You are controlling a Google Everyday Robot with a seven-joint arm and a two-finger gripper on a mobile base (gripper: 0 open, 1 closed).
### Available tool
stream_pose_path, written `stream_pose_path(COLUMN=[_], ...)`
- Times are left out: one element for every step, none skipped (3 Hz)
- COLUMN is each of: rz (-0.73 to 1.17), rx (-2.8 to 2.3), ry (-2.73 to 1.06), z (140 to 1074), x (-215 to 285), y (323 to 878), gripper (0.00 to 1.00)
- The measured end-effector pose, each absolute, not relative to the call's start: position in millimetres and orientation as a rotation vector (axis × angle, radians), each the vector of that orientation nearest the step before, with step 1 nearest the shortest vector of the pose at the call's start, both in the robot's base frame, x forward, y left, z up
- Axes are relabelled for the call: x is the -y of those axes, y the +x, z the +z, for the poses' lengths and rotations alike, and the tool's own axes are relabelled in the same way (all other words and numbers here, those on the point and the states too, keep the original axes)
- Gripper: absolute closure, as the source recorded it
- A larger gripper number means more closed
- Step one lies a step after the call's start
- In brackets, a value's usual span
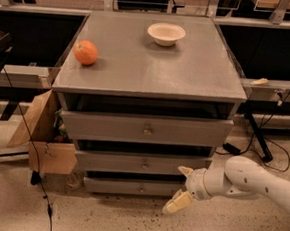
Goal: Open middle drawer
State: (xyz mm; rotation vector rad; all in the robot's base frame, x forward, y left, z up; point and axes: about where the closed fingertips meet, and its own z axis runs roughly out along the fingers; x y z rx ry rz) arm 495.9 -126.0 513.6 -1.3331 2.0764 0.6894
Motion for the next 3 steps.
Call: stream_pose_path(rz=[0.726,0.792,0.827], rx=[-2.049,-1.984,-1.916], ry=[-1.323,-1.312,-1.254], z=[505,492,482], x=[121,104,93], y=[506,530,561], gripper=[0.0,0.0,0.0])
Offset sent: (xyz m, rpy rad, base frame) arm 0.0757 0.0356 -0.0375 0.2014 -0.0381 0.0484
